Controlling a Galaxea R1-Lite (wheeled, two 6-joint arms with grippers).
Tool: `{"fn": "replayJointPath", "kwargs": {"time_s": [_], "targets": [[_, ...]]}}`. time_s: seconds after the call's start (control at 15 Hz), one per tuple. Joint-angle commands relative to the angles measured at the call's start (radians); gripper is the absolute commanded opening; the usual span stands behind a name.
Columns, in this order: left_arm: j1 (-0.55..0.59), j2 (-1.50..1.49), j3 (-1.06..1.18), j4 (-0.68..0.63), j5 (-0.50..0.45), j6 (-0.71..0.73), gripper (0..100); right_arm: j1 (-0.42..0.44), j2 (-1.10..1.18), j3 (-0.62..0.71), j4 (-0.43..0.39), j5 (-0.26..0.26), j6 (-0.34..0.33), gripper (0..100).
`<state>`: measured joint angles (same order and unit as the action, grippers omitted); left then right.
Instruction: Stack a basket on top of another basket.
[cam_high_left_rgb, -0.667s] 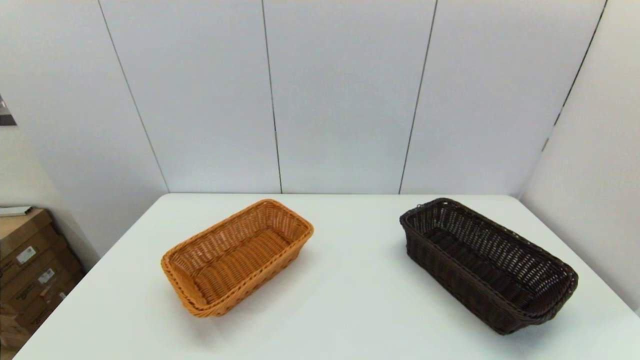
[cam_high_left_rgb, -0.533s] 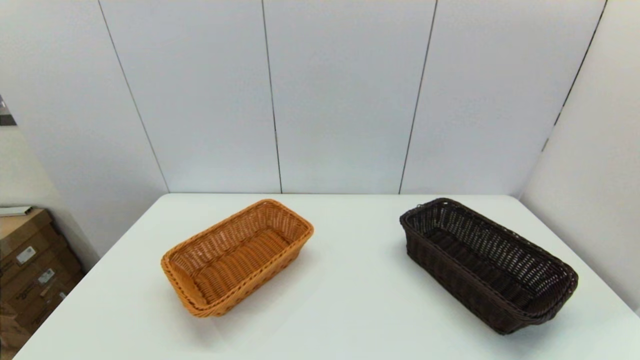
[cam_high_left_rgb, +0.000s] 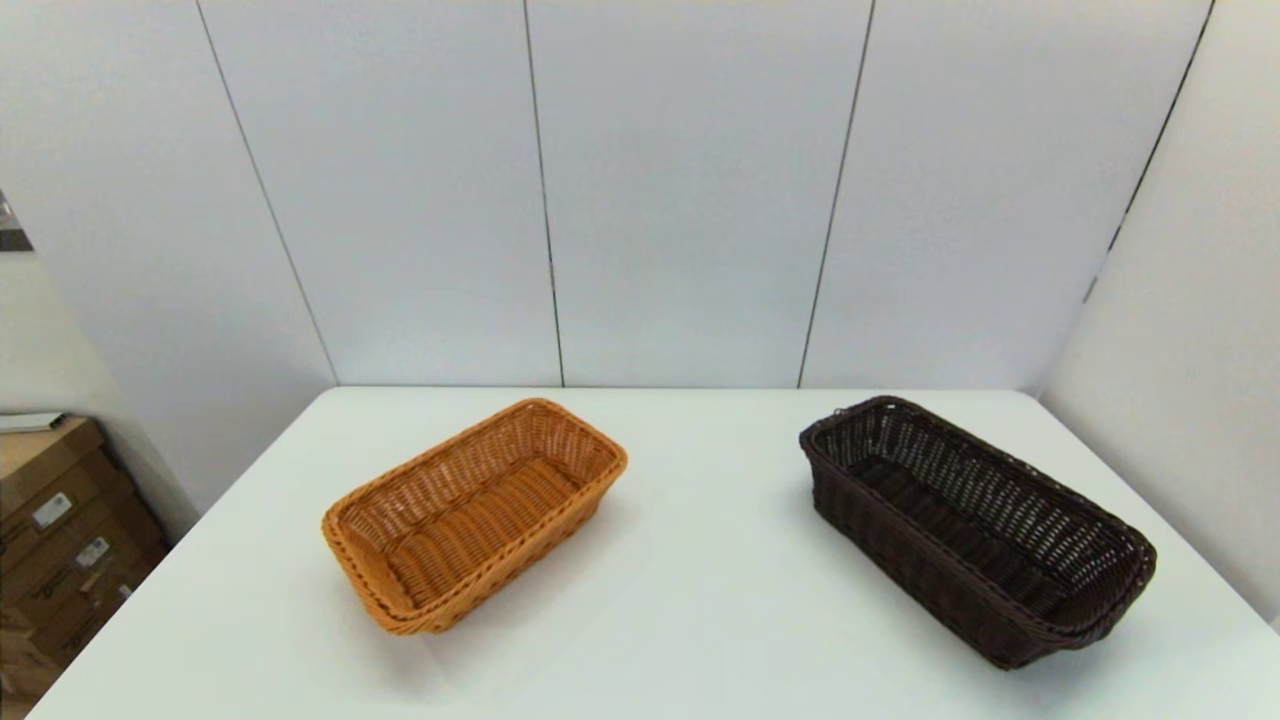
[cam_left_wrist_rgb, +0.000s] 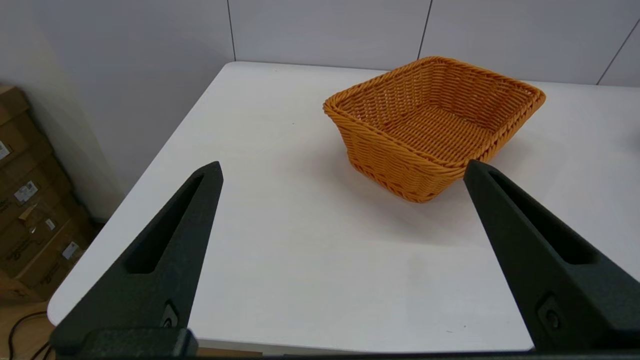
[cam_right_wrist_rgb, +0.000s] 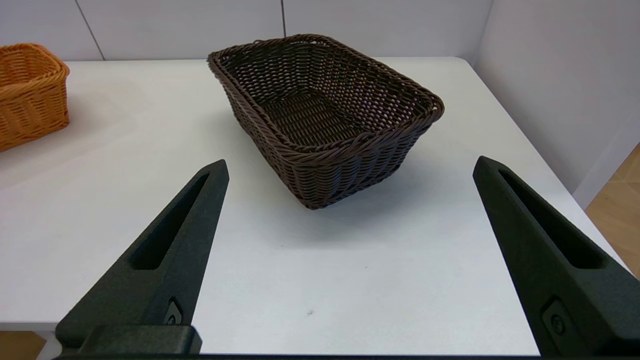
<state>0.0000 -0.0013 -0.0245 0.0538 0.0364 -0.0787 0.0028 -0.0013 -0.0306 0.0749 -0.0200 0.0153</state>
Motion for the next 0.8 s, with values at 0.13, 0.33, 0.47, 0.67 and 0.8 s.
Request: {"fn": "replayJointPath", "kwargs": {"time_s": [0.13, 0.33, 0.47, 0.67, 0.8], "targets": [[-0.002, 0.006, -0.008, 0.001, 0.002, -0.001, 100, 0.0, 0.0, 0.0, 0.0, 0.0, 0.0, 100], [0.0, 0.098, -0.127, -0.008, 0.025, -0.036, 100, 0.0, 0.0, 0.0, 0.0, 0.0, 0.0, 100], [-0.009, 0.195, -0.256, -0.012, 0.002, -0.041, 100, 0.0, 0.0, 0.0, 0.0, 0.0, 0.0, 100], [-0.021, 0.448, -0.581, -0.012, -0.021, -0.055, 100, 0.0, 0.001, 0.0, 0.0, 0.0, 0.0, 100], [-0.009, 0.69, -0.851, 0.015, 0.037, -0.131, 100, 0.0, 0.0, 0.0, 0.0, 0.0, 0.0, 100]]}}
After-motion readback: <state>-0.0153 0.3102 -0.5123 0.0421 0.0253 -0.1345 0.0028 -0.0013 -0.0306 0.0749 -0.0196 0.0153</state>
